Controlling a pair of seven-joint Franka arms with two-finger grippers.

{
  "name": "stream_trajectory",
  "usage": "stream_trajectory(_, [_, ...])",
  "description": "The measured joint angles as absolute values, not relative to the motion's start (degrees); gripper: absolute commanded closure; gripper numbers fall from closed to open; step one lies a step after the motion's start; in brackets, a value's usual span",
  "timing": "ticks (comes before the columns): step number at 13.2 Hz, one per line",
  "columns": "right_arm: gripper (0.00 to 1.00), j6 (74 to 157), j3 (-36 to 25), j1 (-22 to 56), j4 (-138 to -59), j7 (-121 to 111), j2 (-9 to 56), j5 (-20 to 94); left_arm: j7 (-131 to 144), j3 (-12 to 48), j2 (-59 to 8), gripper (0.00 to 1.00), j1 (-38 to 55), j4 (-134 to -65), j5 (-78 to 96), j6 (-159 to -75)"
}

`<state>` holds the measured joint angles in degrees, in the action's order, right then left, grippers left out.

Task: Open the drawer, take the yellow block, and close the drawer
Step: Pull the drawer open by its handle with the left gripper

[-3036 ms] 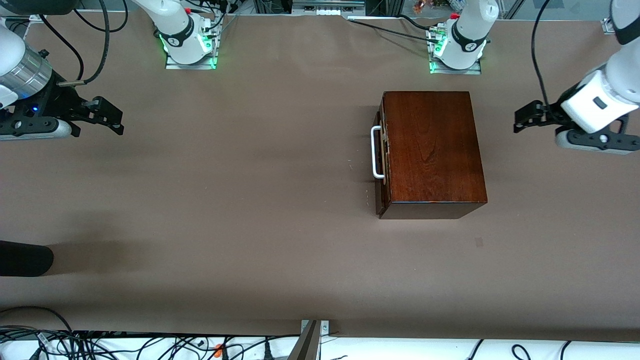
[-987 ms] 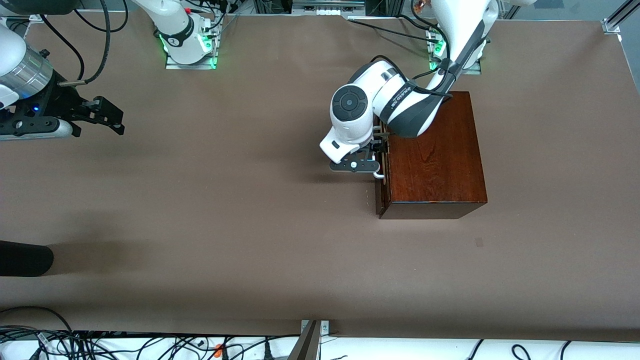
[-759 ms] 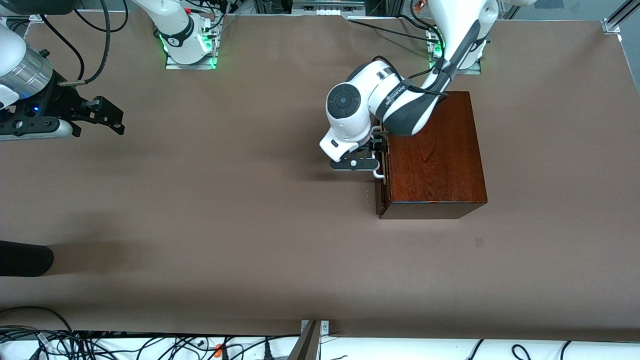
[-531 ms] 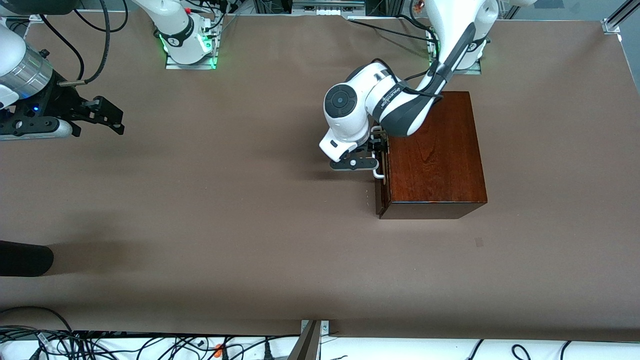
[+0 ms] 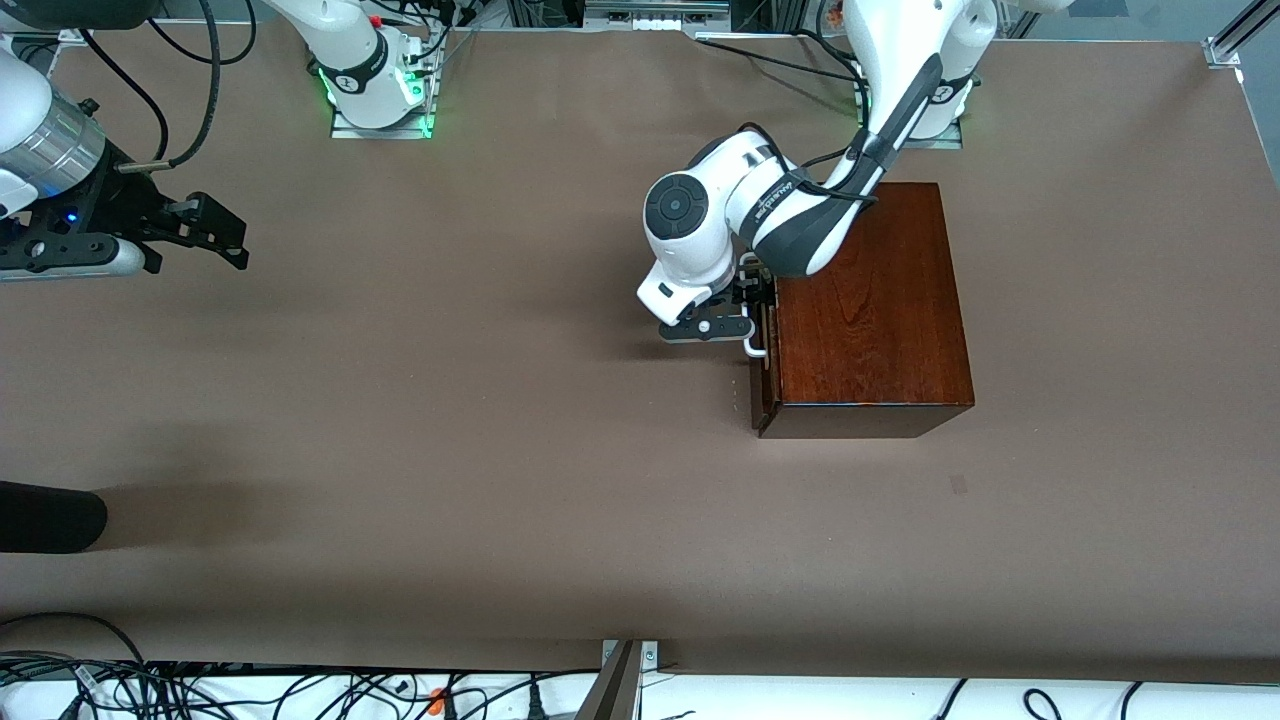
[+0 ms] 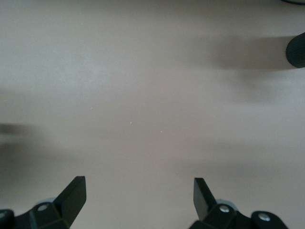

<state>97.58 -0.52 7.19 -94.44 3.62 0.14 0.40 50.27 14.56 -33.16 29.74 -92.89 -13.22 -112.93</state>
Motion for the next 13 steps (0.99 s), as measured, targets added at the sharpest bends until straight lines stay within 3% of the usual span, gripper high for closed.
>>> stream_trajectory(9, [0.0, 97.6, -0.5, 7.2, -94.4, 3.6, 0.1, 0.4, 51.6, 14.8, -34.9, 0.0, 32.5, -90.7, -9.6, -121.9])
stream_trajectory(13, [0.0, 97.6, -0.5, 7.2, -94.4, 3.6, 0.1, 0.4, 53.2, 14.1, -37.5, 0.0, 34.7, -86.7, -9.8, -120.0])
